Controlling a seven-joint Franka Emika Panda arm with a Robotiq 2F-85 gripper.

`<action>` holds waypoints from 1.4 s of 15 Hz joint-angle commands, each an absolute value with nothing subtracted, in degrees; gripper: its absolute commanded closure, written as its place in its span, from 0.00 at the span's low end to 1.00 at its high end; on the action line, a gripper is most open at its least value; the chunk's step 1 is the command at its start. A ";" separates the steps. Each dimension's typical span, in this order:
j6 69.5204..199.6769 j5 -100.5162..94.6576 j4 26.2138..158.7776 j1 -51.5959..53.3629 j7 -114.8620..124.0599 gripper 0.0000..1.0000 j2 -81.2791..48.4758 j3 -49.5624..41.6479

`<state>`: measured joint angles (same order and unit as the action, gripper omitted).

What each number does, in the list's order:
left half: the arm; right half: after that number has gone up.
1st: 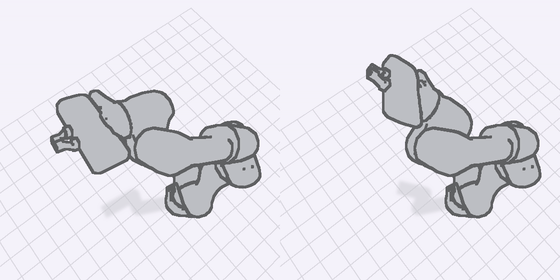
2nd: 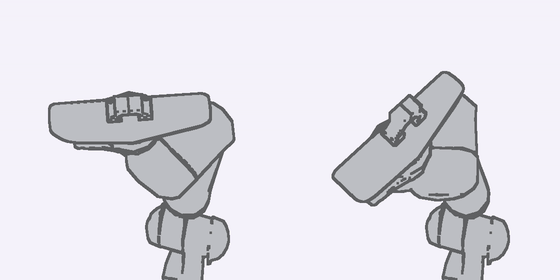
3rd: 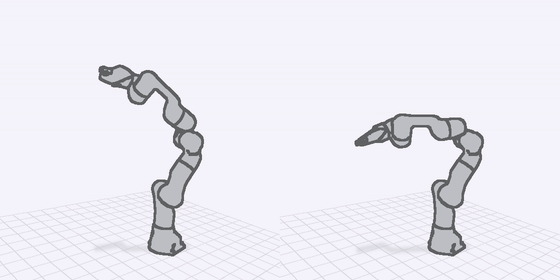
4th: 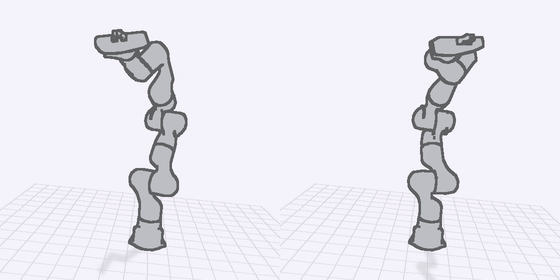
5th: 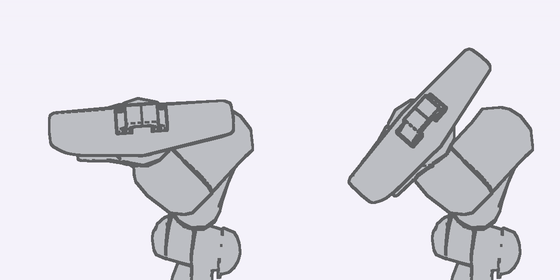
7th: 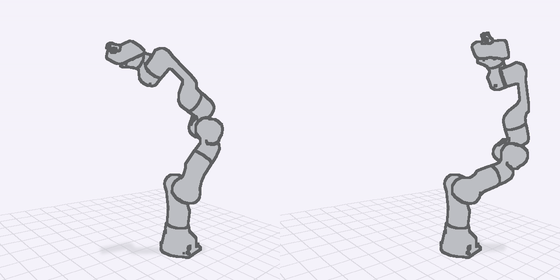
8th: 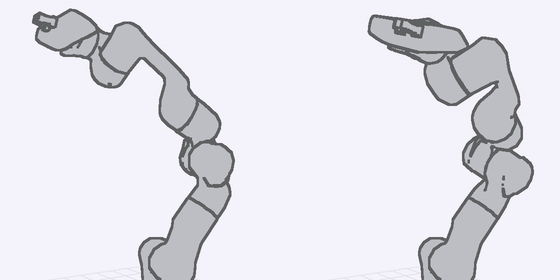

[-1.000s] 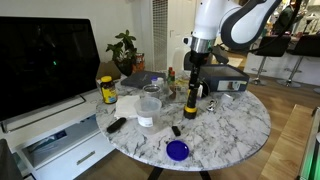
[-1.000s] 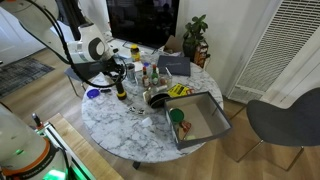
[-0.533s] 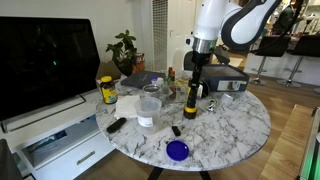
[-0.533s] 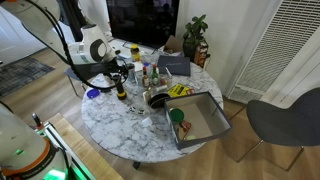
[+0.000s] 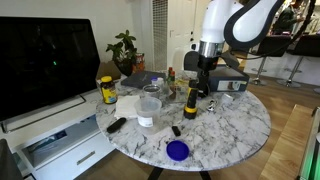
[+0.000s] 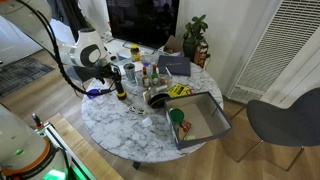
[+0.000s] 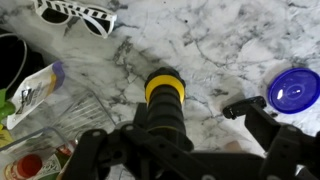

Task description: Turn the torch upside down

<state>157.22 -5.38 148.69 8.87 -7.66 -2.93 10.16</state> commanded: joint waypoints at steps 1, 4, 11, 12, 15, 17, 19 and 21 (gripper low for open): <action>153.44 -1.54 152.95 9.05 -6.67 0.00 2.81 10.24; 151.59 -0.22 154.95 9.23 -5.35 0.00 6.07 9.90; 154.41 -0.36 159.05 9.61 -3.30 0.58 13.19 9.65; 155.07 -1.04 159.52 9.37 -2.49 0.65 14.08 9.75; 156.52 -2.09 157.14 8.78 -1.16 0.89 13.50 9.88; 159.39 -1.41 159.25 8.97 -1.46 1.00 14.83 9.40; 160.85 -1.52 157.86 8.72 -1.68 1.00 13.09 9.04; 162.16 -1.79 157.11 8.40 -1.53 1.00 12.13 8.79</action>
<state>159.78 -1.29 157.13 8.74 -2.38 12.96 9.31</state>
